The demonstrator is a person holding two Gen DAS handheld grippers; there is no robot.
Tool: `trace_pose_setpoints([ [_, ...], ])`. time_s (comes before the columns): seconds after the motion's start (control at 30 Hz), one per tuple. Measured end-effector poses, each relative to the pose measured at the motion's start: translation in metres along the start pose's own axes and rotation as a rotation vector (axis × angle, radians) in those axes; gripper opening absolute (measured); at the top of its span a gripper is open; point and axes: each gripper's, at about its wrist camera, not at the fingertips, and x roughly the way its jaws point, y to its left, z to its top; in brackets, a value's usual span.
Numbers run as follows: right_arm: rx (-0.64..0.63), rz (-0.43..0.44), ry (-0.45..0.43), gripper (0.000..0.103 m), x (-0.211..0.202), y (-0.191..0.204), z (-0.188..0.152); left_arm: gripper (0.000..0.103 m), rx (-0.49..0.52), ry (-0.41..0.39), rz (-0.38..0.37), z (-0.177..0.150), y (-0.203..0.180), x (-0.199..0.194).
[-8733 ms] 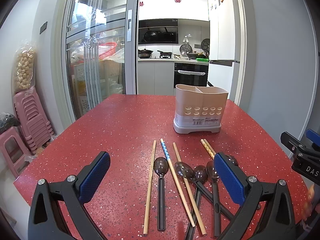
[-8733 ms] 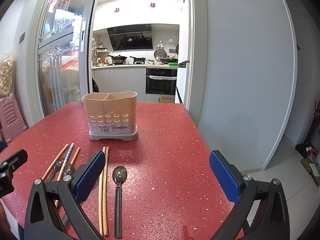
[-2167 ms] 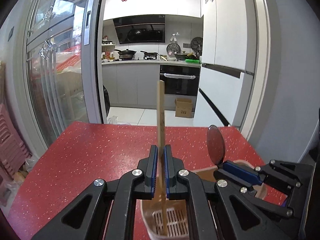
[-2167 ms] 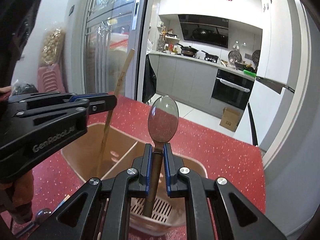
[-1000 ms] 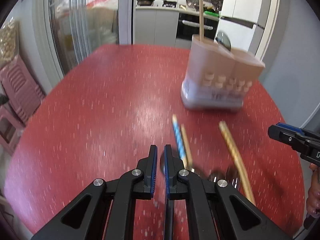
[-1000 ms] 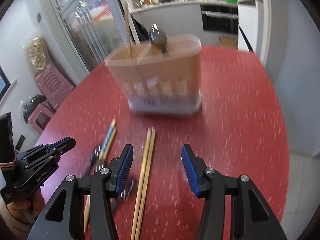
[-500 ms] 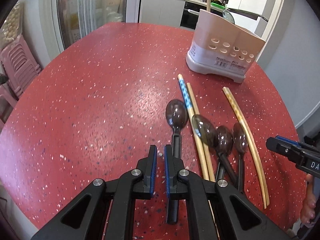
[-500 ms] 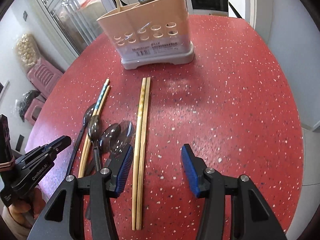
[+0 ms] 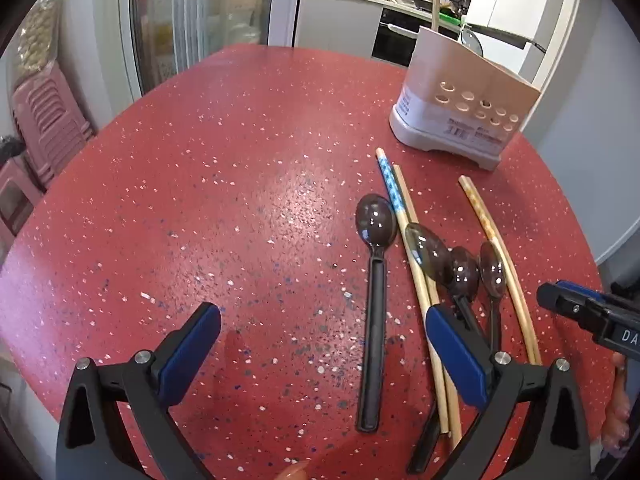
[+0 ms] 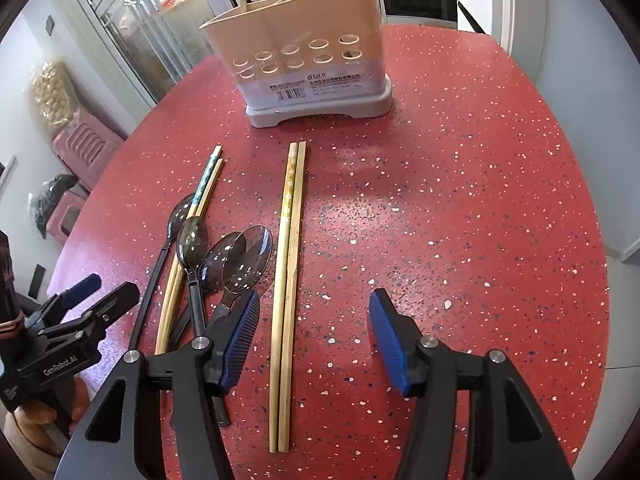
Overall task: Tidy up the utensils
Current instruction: 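Move both open tools back over the remaining utensils, then grasp a plain chopstick with the right tool while the left tool grasps a dark spoon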
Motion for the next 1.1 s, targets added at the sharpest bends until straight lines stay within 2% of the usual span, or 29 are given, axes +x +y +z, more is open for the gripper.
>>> trace_pose_setpoints([
  [0.2, -0.003, -0.047, 0.024, 0.061, 0.004, -0.002, 0.002, 0.103, 0.067, 0.008, 0.071, 0.011, -0.006, 0.017],
  [0.37, -0.030, -0.082, 0.041, 0.061, 0.009, 0.001, -0.001, 0.103, 0.071, 0.038, 0.077, 0.019, -0.008, 0.034],
  [0.87, -0.112, -0.172, 0.058, 0.061, 0.017, 0.014, -0.005, 0.103, 0.081, 0.055, 0.091, 0.023, -0.008, 0.056],
  [1.1, -0.169, -0.183, 0.098, 0.061, 0.034, 0.023, 0.019, 0.103, 0.119, 0.054, 0.105, 0.033, -0.010, 0.064],
])
